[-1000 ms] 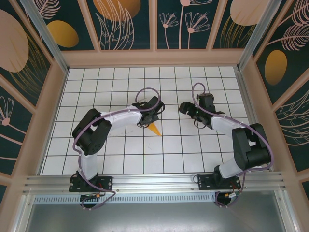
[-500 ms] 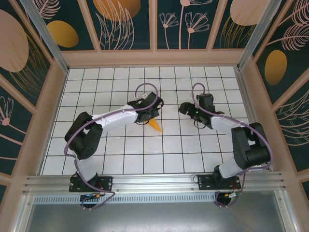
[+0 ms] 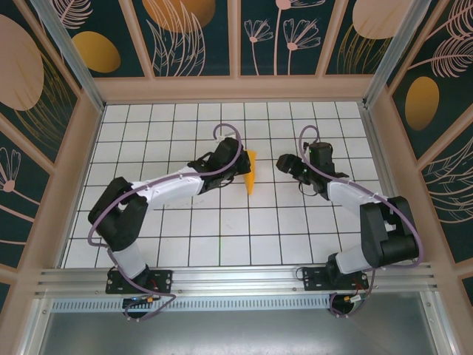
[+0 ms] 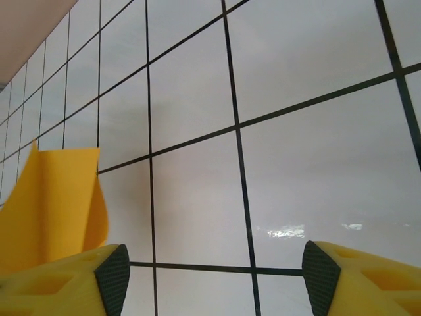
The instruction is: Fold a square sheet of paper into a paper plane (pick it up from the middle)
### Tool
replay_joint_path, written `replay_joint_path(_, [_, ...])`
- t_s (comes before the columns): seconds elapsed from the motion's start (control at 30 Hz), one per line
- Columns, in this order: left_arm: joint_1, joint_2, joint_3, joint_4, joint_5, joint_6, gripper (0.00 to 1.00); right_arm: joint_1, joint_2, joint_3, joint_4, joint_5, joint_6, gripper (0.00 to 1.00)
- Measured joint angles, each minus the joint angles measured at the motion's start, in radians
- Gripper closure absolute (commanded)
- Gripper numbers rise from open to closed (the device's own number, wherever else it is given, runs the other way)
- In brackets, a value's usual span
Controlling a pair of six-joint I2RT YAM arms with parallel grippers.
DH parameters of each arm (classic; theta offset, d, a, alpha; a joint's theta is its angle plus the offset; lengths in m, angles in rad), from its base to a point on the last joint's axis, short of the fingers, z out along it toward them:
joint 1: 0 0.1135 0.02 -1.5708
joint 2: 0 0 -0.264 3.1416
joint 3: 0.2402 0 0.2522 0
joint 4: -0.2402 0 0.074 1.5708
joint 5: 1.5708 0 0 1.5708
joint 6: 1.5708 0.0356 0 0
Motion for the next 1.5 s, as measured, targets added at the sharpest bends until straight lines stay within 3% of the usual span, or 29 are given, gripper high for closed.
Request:
replay_joint_path(0.27, [0.0, 0.079, -0.057, 0.139, 0.045, 0.01, 1.0, 0.007, 0.022, -0.002, 0.028, -0.079, 0.03, 0.63])
replay_joint_path(0.37, [0.001, 0.081, -0.103, 0.19, 0.056, -0.003, 1.0, 0.029, 0.045, -0.002, 0.035, -0.099, 0.037, 0.67])
replay_joint_path(0.87, [0.006, 0.076, -0.337, 0.369, 0.014, -0.143, 1.0, 0.2, 0.179, 0.061, 0.033, -0.121, 0.039, 0.71])
replay_joint_path(1.5, [0.011, 0.037, -0.374, 0.395, -0.022, -0.182, 1.0, 0.257, 0.257, 0.148, -0.021, -0.115, 0.032, 0.69])
